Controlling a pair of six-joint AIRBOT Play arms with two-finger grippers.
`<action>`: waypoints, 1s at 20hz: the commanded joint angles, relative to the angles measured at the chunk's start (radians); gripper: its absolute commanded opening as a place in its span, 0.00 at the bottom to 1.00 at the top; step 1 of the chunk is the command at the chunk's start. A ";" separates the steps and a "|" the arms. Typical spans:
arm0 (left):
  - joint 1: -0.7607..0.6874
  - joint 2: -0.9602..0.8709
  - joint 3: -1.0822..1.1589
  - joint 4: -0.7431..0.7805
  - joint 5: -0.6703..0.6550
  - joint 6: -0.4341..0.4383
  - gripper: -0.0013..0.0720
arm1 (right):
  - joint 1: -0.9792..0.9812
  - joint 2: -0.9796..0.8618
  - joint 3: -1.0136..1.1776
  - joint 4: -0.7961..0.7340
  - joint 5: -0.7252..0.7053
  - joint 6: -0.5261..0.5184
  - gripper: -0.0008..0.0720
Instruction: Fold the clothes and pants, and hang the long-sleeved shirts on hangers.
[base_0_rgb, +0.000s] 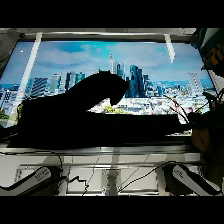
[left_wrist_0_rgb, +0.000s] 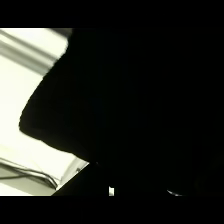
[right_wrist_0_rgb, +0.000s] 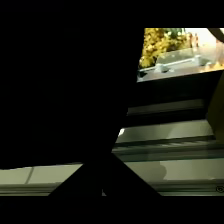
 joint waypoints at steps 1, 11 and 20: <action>0.013 -0.001 -0.053 0.012 0.008 0.006 0.31 | 0.001 0.010 -0.047 -0.022 0.007 -0.004 0.12; 0.013 -0.001 0.172 -0.048 0.176 -0.119 0.63 | 0.001 0.010 -0.047 -0.022 -0.048 -0.004 0.65; 0.121 -0.381 0.405 -0.506 0.038 0.264 0.83 | 0.001 0.010 0.014 0.032 -0.098 -0.004 0.65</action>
